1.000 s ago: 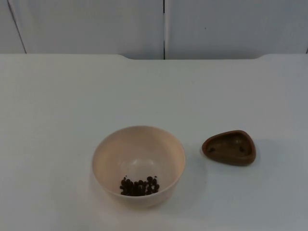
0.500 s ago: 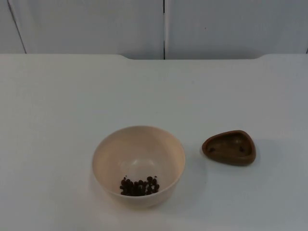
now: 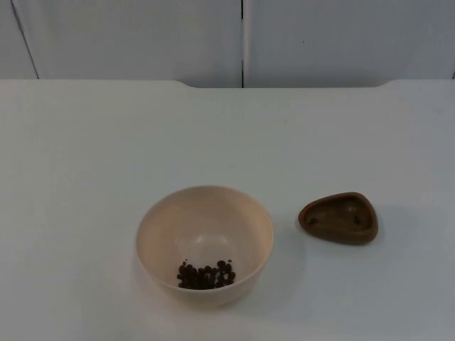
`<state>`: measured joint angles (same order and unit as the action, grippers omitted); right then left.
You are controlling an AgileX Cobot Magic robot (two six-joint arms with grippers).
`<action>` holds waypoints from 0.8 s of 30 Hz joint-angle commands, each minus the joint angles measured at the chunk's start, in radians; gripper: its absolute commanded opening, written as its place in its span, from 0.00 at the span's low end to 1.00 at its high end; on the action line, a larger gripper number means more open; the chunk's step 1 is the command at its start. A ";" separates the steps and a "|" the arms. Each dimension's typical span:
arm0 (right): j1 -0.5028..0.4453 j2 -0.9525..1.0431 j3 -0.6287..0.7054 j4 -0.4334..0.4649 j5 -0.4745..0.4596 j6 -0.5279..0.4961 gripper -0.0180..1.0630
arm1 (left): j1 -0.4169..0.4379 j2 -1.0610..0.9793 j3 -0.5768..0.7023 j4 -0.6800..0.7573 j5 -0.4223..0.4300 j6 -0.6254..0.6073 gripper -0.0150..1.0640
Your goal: Pick up the bowl with the left hand and pour the coffee beans from the cup into the bowl with the right hand.
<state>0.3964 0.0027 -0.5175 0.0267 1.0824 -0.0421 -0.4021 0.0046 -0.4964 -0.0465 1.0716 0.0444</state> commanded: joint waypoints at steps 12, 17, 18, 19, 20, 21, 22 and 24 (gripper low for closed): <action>-0.020 -0.003 0.002 0.003 -0.004 0.002 0.99 | -0.005 -0.005 0.004 0.002 0.003 -0.007 0.99; -0.122 -0.003 0.002 0.003 -0.004 0.002 0.99 | -0.005 -0.005 0.004 0.002 0.003 -0.007 0.99; -0.122 -0.003 0.002 0.003 -0.004 0.002 0.99 | -0.005 -0.005 0.004 0.002 0.003 -0.007 0.99; -0.150 -0.003 0.002 0.003 -0.004 0.002 0.99 | -0.005 -0.005 0.004 0.002 0.003 -0.007 0.99; -0.178 -0.003 0.002 0.003 -0.004 0.002 0.99 | -0.005 -0.005 0.004 0.002 0.003 -0.007 0.99; -0.200 -0.003 0.002 0.003 -0.004 0.002 0.99 | -0.005 -0.005 0.004 0.002 0.003 -0.007 0.99; -0.224 -0.003 0.002 0.003 -0.004 0.002 0.99 | -0.005 -0.005 0.004 0.002 0.003 -0.007 0.99; -0.246 -0.003 0.002 0.003 -0.004 0.002 0.99 | -0.005 -0.005 0.004 0.002 0.003 -0.007 0.99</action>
<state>0.1772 0.0027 -0.5175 0.0267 1.0824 -0.0421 -0.4021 0.0046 -0.4964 -0.0465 1.0716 0.0444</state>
